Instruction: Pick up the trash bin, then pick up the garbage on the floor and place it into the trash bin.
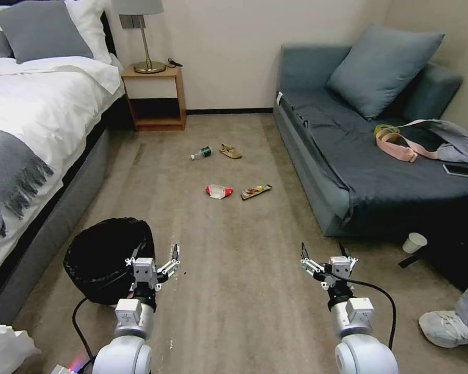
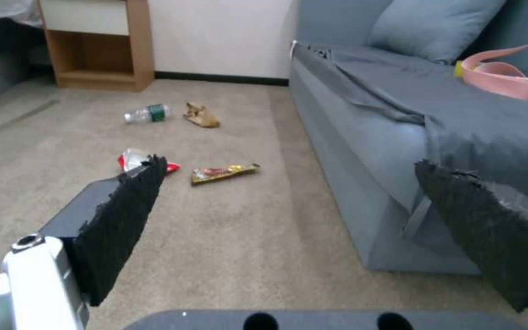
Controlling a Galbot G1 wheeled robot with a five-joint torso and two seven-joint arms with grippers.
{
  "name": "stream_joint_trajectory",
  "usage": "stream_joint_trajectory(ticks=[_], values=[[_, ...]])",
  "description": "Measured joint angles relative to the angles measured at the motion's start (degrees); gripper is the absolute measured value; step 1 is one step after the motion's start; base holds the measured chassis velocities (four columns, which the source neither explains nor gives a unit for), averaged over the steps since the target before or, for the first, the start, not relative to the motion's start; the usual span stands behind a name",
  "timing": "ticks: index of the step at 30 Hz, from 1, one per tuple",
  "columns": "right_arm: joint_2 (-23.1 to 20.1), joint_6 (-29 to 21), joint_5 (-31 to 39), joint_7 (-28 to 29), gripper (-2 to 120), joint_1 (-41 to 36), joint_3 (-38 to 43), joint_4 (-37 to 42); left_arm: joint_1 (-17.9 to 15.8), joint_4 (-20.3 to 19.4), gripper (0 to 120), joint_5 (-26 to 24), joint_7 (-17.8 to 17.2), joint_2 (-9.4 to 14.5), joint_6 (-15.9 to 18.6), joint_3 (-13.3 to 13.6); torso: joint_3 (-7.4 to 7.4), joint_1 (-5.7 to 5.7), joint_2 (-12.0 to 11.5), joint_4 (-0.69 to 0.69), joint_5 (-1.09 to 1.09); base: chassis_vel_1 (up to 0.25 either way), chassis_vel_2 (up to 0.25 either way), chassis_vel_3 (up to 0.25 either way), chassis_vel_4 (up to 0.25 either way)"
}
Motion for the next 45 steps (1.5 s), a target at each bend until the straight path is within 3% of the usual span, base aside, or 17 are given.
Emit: stream_joint_trajectory(ticks=[36, 40, 45], values=[[-0.02, -0.13, 0.09, 0.0, 100, 0.0, 0.0, 0.0, -0.04, -0.11, 100, -0.25, -0.08, 0.06, 0.28, -0.12, 0.0, 0.0, 0.01, 0.0, 0.0, 0.0, 0.0, 0.0, 0.0], [-0.13, -0.91, 0.59, 0.06, 100, 0.0, -0.01, 0.15, -0.76, -1.8, 100, -3.68, -1.65, 1.1, 4.79, -1.8, 0.0, 0.0, 0.01, 0.0, 0.02, 0.0, 0.0, 0.0, 0.0], [-1.35, -7.36, 4.51, 1.45, 100, -0.12, 0.13, 3.02, -2.06, -4.77, 100, -9.65, -4.32, 2.92, 12.69, -4.63, 0.0, 0.0, 0.0, 0.0, 0.0, 0.0, 0.0, 0.0, 0.0]])
